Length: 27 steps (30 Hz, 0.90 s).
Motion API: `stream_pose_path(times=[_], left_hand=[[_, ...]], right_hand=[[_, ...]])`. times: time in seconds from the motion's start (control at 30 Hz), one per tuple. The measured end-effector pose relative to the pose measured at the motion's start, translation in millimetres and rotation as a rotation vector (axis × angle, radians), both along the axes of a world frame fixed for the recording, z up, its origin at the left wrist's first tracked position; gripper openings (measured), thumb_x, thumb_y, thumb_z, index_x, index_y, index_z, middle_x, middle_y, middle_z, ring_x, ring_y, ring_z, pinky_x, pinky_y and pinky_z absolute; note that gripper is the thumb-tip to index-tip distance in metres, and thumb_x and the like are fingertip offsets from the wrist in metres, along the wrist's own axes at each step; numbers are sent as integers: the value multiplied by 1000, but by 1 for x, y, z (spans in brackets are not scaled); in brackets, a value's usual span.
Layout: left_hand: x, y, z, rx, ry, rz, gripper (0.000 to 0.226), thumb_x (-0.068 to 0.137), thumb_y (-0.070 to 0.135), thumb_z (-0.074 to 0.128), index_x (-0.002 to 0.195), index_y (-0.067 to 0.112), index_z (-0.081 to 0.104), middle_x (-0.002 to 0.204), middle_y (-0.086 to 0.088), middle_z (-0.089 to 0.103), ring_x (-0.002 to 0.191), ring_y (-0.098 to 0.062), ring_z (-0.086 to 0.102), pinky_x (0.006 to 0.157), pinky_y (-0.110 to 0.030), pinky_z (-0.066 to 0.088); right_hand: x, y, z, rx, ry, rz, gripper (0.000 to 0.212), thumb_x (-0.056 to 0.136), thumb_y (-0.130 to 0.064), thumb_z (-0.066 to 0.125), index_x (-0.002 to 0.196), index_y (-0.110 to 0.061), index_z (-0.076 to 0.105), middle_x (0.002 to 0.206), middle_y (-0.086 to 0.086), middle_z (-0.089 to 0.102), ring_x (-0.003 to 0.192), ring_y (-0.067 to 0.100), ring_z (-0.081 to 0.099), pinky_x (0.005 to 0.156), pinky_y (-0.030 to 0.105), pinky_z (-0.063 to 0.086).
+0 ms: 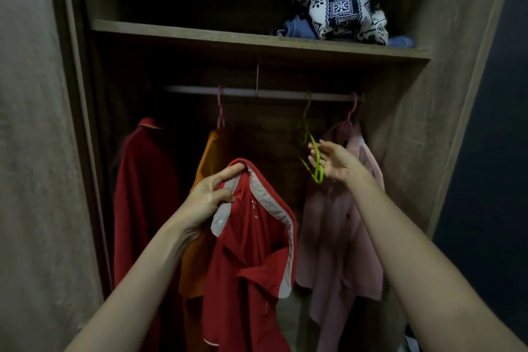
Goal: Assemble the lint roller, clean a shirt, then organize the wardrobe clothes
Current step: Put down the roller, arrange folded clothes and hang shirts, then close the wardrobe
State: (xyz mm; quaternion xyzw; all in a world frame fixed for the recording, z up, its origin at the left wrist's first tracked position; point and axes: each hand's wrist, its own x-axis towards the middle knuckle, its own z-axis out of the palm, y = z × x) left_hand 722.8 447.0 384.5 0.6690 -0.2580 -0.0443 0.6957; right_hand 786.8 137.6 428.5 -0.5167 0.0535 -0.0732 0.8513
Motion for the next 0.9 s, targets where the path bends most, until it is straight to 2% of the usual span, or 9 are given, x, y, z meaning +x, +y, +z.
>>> stream_pose_path(times=[0.1,0.27,0.43,0.57,0.63,0.73,0.77,0.83,0.9], left_hand=[[0,-1,0,19,-3,6,69,73,-13,48,132,20,56,139,-1,56,129,-13,52,113,-34,37],[3,-4,0,47,-23,32,70,78,-20,41,135,17,54,137,0,57,130,-14,51,113,-34,37],[5,-6,1,74,-47,32,69,81,-21,39,138,15,51,129,7,59,117,-4,57,94,-15,49],[8,-7,-3,139,-49,-2,71,82,-20,38,144,14,43,139,5,48,124,-4,50,82,-7,49],[14,-10,-7,197,-46,-16,73,83,-20,38,146,15,39,139,8,43,112,5,52,75,-5,48],[31,-15,-17,300,-31,-27,76,82,-20,39,147,19,37,136,9,45,75,17,59,70,-6,45],[39,-16,-21,342,-36,-18,77,81,-20,40,147,19,37,139,7,44,74,19,58,70,-5,44],[53,-19,-29,407,-73,-14,77,81,-20,41,147,18,38,148,1,40,98,14,58,73,-1,42],[57,-23,-34,412,-63,-4,70,85,-19,41,145,15,41,148,-7,43,130,-12,48,73,-3,45]], right_hand=[[5,5,7,121,-38,88,28,102,-23,37,97,-5,58,53,-2,62,37,3,51,35,14,43],[9,9,18,266,-135,102,29,104,-22,30,98,-6,52,42,-5,46,29,1,37,27,11,23],[-11,8,18,168,-220,125,28,104,-21,30,111,-9,53,48,-7,44,32,1,33,27,11,21],[-52,15,-9,62,-204,117,29,103,-21,31,118,-9,53,50,-8,40,31,2,29,25,12,20],[-77,19,-30,41,-187,109,31,102,-22,31,121,-7,52,49,-8,38,29,3,28,24,12,19],[-115,20,-58,-7,-168,97,34,98,-23,38,123,-6,51,48,-8,34,27,2,25,23,13,17],[-128,19,-66,-20,-158,93,37,94,-25,42,123,-6,52,47,-8,33,27,2,24,24,13,15],[-155,16,-81,-39,-136,73,40,92,-28,44,124,-6,54,46,-8,28,28,1,22,26,13,12],[-182,12,-94,-53,-106,45,38,96,-27,41,125,-7,56,44,-9,25,28,0,20,28,12,11]])
